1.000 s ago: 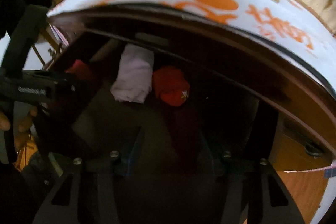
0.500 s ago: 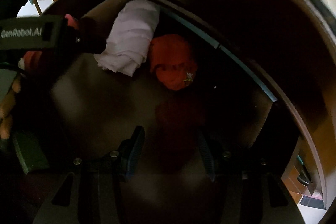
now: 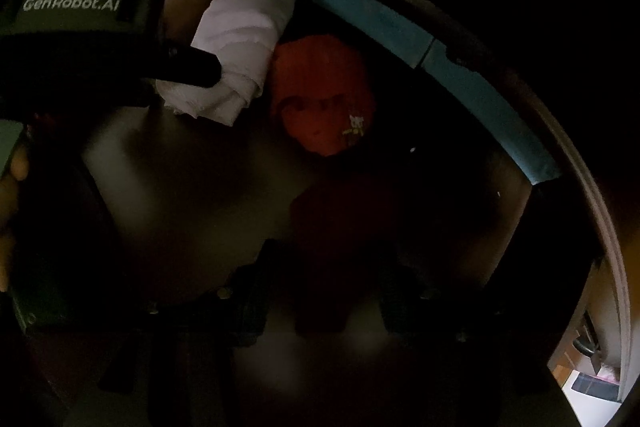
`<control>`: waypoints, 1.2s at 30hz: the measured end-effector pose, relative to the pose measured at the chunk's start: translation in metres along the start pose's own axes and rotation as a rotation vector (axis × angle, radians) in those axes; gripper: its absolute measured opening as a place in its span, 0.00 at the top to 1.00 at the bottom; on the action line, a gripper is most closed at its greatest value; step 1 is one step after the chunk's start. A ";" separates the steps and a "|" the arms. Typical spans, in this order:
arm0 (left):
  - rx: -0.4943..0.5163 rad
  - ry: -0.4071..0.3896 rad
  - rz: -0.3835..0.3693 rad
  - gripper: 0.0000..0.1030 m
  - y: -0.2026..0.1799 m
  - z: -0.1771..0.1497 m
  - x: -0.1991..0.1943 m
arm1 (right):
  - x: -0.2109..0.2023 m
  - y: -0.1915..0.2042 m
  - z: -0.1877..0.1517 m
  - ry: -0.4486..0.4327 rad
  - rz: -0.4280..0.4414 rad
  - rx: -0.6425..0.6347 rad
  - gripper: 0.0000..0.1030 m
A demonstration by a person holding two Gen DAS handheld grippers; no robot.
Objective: Take underwear out of drawer
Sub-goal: 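Reach both tools into the drawer toward the white underwear and red socks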
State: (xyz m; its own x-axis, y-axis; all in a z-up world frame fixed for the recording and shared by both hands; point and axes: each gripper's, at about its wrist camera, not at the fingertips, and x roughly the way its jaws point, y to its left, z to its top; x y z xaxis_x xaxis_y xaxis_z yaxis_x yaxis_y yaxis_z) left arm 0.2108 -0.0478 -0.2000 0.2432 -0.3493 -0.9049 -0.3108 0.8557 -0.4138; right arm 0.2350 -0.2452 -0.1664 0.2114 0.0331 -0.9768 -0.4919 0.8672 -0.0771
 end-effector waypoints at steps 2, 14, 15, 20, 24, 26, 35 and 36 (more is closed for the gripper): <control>-0.004 0.010 -0.030 0.62 0.003 0.001 0.000 | -0.001 -0.001 0.001 0.001 0.019 0.008 0.60; 0.072 0.047 -0.045 0.85 0.004 0.005 -0.004 | -0.015 0.004 -0.010 0.013 0.180 0.064 0.67; 0.074 0.047 -0.043 0.85 0.005 0.006 -0.005 | -0.017 0.005 -0.012 0.014 0.184 0.062 0.67; 0.081 0.050 -0.037 0.85 -0.004 0.011 -0.002 | -0.027 0.008 -0.017 -0.009 0.167 0.060 0.67; 0.091 0.055 -0.024 0.85 -0.003 0.010 -0.003 | -0.041 0.016 -0.021 -0.043 0.140 0.035 0.67; 0.099 0.057 -0.014 0.85 -0.016 0.003 0.003 | -0.043 0.009 -0.017 -0.058 0.133 0.037 0.67; 0.106 0.021 0.026 0.82 -0.047 0.002 0.018 | -0.055 -0.023 -0.020 -0.122 0.142 0.159 0.51; 0.093 0.027 0.012 0.78 -0.051 0.002 0.020 | -0.051 -0.020 -0.023 -0.121 0.147 0.171 0.43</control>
State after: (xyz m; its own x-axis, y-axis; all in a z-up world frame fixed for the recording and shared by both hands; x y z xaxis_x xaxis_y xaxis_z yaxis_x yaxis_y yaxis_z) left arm 0.2330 -0.0974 -0.1969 0.2145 -0.3477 -0.9127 -0.2264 0.8914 -0.3927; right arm 0.2145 -0.2761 -0.1193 0.2529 0.2154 -0.9432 -0.3773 0.9197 0.1089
